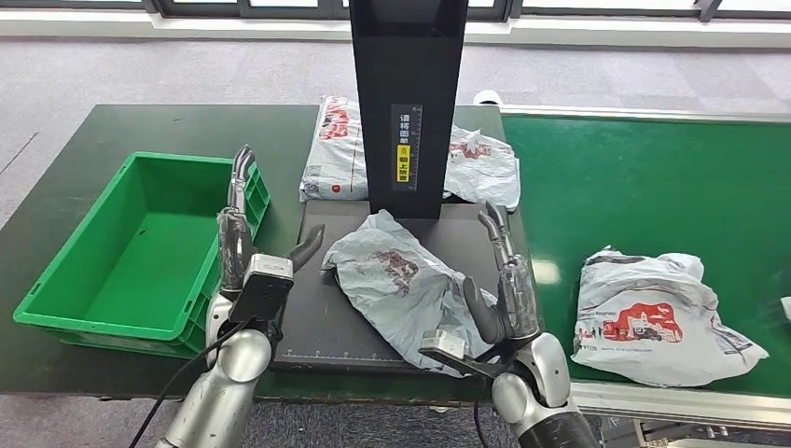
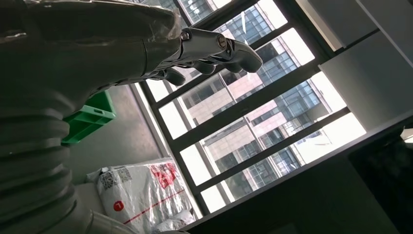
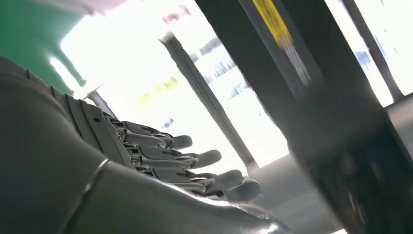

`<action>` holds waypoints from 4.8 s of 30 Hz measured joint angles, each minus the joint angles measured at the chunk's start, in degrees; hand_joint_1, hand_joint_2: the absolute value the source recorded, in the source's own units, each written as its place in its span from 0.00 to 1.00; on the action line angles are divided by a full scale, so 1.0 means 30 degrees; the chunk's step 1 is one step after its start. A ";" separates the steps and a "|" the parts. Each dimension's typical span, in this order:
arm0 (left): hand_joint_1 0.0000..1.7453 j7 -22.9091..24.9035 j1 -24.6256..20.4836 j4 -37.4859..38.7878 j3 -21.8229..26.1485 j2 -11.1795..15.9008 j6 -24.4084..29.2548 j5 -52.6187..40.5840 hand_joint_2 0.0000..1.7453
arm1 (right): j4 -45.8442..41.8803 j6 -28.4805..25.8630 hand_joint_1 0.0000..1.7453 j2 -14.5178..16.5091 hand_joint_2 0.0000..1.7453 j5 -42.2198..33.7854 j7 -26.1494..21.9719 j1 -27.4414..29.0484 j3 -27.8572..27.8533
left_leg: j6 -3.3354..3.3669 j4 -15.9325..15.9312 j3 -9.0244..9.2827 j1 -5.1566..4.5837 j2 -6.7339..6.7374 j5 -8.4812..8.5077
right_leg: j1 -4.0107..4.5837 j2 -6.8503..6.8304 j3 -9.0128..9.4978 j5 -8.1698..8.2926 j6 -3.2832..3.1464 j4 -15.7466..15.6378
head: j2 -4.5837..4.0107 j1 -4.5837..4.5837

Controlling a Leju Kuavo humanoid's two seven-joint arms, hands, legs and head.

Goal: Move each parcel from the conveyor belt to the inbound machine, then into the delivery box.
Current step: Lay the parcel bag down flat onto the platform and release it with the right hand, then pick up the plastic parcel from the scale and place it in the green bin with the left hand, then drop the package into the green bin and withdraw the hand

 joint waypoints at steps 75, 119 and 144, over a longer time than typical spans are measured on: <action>1.00 0.1678 -0.5594 1.8466 -1.0441 -0.4000 -0.5494 -0.1890 1.00 | -0.9581 0.0029 0.00 0.3404 1.00 -0.5017 -0.2421 0.0182 -0.4341 | 0.0014 0.0010 0.0013 -0.0009 0.0019 -0.0004 | -0.0008 0.0024 0.0015 0.0018 0.0011 0.0000 | 0.0000 0.0000; 1.00 0.1935 -0.2401 -0.0324 0.9455 0.1255 0.4876 -1.5556 1.00 | -1.1659 0.0022 0.00 0.4035 1.00 -0.5231 -0.4026 0.5202 -0.8178 | -0.0018 -0.0011 0.0004 0.0017 0.0037 -0.0006 | 0.0012 0.0029 -0.0017 -0.0016 -0.0030 0.0030 | 0.0000 0.0000; 0.00 1.0185 -0.6144 1.5787 1.0583 0.6572 0.4024 -1.8746 1.00 | -1.0927 0.0029 0.00 0.2663 1.00 -0.5853 -0.2244 0.5252 -0.8177 | -0.0037 -0.0055 0.0185 -0.0015 -0.0031 -0.0032 | -0.0015 -0.0047 0.0179 -0.0098 -0.0059 0.0031 | 0.0000 0.0002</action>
